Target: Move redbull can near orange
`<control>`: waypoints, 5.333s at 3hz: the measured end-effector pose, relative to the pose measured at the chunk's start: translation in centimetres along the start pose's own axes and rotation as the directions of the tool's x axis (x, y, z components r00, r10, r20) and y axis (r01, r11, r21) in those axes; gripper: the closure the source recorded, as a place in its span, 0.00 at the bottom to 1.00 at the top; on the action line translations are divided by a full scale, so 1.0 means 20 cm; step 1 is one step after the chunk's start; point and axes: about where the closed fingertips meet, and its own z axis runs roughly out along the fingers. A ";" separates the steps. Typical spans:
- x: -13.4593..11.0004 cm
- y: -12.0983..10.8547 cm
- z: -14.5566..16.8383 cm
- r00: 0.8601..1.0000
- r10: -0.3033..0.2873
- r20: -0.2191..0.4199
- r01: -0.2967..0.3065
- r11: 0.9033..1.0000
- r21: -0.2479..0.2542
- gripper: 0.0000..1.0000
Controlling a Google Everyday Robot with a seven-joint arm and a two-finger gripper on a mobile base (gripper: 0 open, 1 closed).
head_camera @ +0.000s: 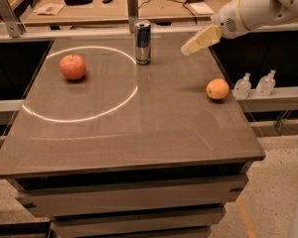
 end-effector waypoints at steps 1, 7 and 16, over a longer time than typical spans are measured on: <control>-0.01 -0.03 0.05 0.998 0.048 0.031 -0.050 0.996 0.068 0.00; -0.22 0.06 0.45 0.984 0.071 0.166 -0.060 0.996 -0.071 0.00; -0.32 0.15 0.58 0.995 -0.027 0.098 0.049 0.972 -0.231 1.00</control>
Offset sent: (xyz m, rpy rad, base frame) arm 0.0227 0.0208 -0.0200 0.1512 -0.0344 -0.1861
